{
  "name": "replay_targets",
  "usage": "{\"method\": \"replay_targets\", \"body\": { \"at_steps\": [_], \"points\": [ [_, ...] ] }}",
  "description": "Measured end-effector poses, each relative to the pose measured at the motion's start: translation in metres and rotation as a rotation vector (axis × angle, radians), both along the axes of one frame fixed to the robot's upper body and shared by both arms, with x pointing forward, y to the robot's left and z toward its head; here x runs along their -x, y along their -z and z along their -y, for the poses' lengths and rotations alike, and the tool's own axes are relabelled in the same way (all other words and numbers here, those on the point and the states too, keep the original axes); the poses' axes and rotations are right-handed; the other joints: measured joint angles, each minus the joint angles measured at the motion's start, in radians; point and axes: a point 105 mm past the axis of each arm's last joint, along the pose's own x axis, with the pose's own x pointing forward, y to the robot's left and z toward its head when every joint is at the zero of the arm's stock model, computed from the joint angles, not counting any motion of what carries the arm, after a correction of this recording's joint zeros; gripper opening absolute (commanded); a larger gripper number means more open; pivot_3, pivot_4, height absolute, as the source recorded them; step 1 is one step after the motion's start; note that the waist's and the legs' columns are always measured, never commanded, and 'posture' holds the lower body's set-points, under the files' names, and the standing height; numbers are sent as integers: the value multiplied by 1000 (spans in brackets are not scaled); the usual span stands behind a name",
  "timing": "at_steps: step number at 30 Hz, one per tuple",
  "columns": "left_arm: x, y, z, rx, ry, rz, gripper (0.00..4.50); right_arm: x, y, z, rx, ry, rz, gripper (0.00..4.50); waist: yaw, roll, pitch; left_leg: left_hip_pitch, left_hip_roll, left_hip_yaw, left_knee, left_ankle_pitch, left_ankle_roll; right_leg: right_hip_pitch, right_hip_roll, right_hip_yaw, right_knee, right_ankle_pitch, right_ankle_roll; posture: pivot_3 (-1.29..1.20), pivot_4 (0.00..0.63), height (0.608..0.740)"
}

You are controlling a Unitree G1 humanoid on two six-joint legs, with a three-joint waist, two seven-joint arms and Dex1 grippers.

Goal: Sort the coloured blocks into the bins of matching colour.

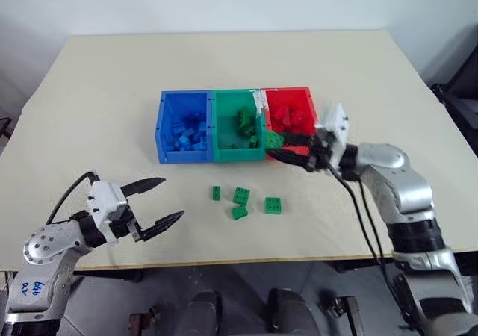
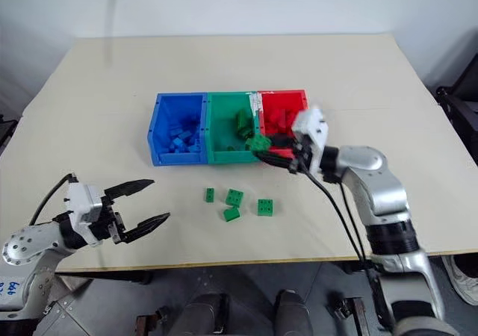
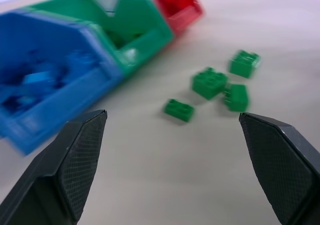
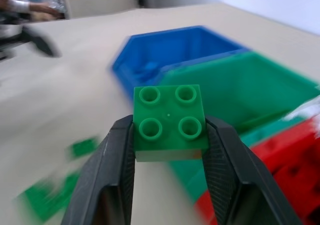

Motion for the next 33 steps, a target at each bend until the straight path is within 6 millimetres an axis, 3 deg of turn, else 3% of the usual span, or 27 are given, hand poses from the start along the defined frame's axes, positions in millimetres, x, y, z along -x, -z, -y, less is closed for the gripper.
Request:
{"method": "replay_targets", "body": {
  "at_steps": [3, 6, 11, 14, 15, 19, 28, 33],
  "points": [
    [-3, -5, -11, 35, -85, 25, 4500, -36, -10, -37, 11, 123, -4, 1476, -17, 0, 0, 0, 0, 1, 0, 0, -1, -3, 1, 0, 3, 0, -1, 0, 150, 740],
    [-2, -5, -18, 49, -130, 29, 4500, -56, -12, -54, 51, 201, 19, 1476, -18, 0, 0, 0, 0, -2, -1, 0, -1, -4, 0, 0, 6, 0, -3, 0, 150, 740],
    [2, -2, -19, 41, -140, 17, 4500, -69, 2, -51, 71, 233, 3, 3088, -23, 0, 0, -1, -1, -1, -1, -2, 2, -5, -1, 0, 5, 1, -4, 0, 150, 740],
    [4, -4, -16, 34, -131, 22, 4500, -64, -5, -48, 49, 199, 38, 4172, -25, 0, 0, -1, -1, 1, -2, -2, 1, -6, 1, -1, 5, 1, -4, 0, 150, 740],
    [4, -4, -15, 33, -127, 20, 4500, -59, -10, -43, 34, 176, 64, 4458, -23, 0, 0, -1, -1, 1, -2, -2, 0, -6, 1, -1, 5, 1, -4, 0, 150, 740],
    [3, -4, -9, 27, -89, 12, 4500, -30, -11, -17, -16, 82, 113, 4458, -15, 0, 0, -1, 0, 0, -1, -2, 0, -5, 1, -2, 4, 1, -4, 0, 150, 740],
    [-16, 1, 29, -85, 125, 54, 4500, 62, 59, 88, 82, -55, 88, 4458, 8, 0, 0, 1, -1, 6, 0, -3, 2, 2, 1, -2, -2, 2, -3, 0, 150, 740],
    [-25, 5, 45, -126, 241, 40, 4500, 97, 88, 150, 131, 66, -3, 4458, 6, 0, 0, 3, 0, 11, 1, -3, 2, 2, 1, -1, -2, 2, -3, 0, 150, 740]
  ]
}}
